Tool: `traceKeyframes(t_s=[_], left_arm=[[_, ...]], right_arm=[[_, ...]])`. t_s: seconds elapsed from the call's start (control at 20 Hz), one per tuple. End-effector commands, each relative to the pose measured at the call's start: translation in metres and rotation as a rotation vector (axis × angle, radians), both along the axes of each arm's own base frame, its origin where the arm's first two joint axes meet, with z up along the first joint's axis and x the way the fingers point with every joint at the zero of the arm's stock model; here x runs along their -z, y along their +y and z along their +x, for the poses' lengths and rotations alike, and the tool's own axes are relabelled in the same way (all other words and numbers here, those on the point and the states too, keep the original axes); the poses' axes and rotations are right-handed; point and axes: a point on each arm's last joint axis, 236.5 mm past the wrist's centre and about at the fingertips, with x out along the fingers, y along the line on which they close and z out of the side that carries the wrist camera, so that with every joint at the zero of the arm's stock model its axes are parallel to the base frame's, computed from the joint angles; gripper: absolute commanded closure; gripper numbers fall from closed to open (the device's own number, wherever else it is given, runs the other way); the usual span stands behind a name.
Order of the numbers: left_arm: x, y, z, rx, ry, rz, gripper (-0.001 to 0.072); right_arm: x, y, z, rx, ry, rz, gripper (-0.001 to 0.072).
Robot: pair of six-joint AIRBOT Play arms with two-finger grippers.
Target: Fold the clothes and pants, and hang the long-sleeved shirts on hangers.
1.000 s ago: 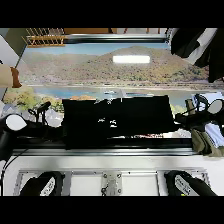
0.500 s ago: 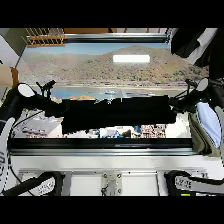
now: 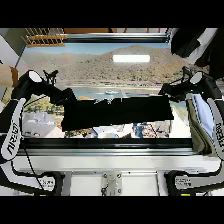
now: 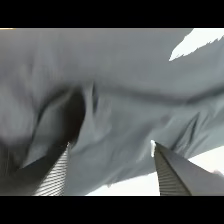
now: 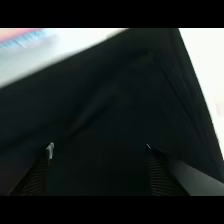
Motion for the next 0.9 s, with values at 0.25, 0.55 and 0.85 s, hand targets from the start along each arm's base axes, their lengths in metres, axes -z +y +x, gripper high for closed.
traceKeyframes(t_s=[0.25, 0.55, 0.85], left_arm=[[-0.048, -0.02, 0.01, -0.022, -0.168, 0.002, 0.07], [-0.025, -0.093, -0.035, 0.098, -0.151, -0.01, 0.07], [-0.016, -0.152, -0.047, 0.175, -0.179, -0.028, 0.07]], right_arm=[[-0.008, -0.062, -0.019, -0.178, -0.066, -0.016, 0.0066], [0.068, -0.103, -0.069, -0.128, 0.126, 0.18, 0.0068], [0.092, -0.049, -0.058, -0.187, 0.134, 0.366, 0.0076]])
